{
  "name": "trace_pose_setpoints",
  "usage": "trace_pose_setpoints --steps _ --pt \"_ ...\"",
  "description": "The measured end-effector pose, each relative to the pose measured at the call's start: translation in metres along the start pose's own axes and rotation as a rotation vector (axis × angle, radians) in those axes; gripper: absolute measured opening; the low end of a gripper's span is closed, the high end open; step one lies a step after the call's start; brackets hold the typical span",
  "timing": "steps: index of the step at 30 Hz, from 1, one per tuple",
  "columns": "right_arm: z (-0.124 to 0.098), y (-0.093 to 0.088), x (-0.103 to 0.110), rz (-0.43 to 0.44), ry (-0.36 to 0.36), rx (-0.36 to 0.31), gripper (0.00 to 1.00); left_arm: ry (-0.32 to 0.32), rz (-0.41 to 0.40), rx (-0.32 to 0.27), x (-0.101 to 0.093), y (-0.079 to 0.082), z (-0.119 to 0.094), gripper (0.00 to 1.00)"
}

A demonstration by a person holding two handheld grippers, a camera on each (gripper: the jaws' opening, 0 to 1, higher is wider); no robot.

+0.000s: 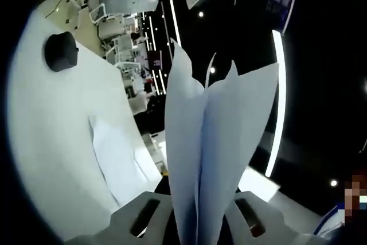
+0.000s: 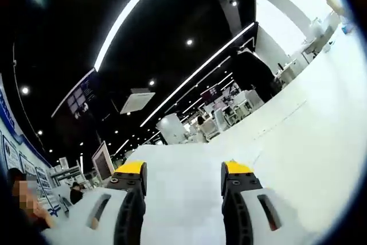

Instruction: Organize the stack of printing papers by aligning and flattening the scattered papers on the table

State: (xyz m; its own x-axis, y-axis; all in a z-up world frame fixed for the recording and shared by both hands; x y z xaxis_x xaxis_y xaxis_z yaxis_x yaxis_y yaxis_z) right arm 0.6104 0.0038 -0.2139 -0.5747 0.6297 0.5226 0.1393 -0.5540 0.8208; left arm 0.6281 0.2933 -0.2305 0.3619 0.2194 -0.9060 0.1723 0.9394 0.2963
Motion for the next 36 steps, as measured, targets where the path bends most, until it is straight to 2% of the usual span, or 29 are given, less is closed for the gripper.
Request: trace_pose_setpoints --steps 4,9,11,15,22,26,29,36 --pt "0.01 0.006 -0.012 -0.028 0.016 0.023 0.48 0.002 0.004 0.001 0.0 -0.001 0.001 0.06" --pt "0.039 0.014 -0.019 -0.038 0.133 0.092 0.51 0.004 0.008 0.004 -0.001 -0.001 0.001 0.06" --pt "0.052 0.017 -0.021 -0.048 0.166 0.143 0.52 0.004 0.01 0.003 -0.001 0.0 0.001 0.06" --pt "0.067 0.023 -0.022 -0.078 0.181 0.173 0.53 0.003 0.013 -0.003 -0.002 0.0 0.0 0.06" --pt "0.075 0.027 -0.023 -0.094 0.188 0.202 0.52 0.009 0.013 -0.006 0.0 0.003 -0.001 0.06" --pt "0.078 0.028 -0.027 -0.132 0.183 0.241 0.51 0.007 0.015 -0.004 -0.001 0.004 0.0 0.06" --pt "0.083 0.031 -0.032 -0.197 0.171 0.282 0.5 0.006 0.016 -0.001 -0.002 0.001 0.0 0.06" --pt "0.089 0.034 -0.037 -0.261 0.17 0.329 0.42 0.006 0.019 0.002 -0.003 0.001 -0.001 0.06"
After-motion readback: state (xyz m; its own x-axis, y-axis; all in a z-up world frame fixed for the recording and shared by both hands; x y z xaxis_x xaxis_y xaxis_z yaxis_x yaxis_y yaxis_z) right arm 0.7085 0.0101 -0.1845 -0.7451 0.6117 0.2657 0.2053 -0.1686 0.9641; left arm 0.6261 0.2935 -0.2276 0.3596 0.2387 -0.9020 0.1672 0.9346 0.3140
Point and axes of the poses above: the point that each gripper's makers call its tool centre point, and the gripper's own axes: z roughly forward along the fingers, x roughly to its left, y roughly out of its top, the point moved 8 cm from there along -z, roughly backward along the fingers, and after that the axes turned 6 degrees about y, right-handed, at the moved point
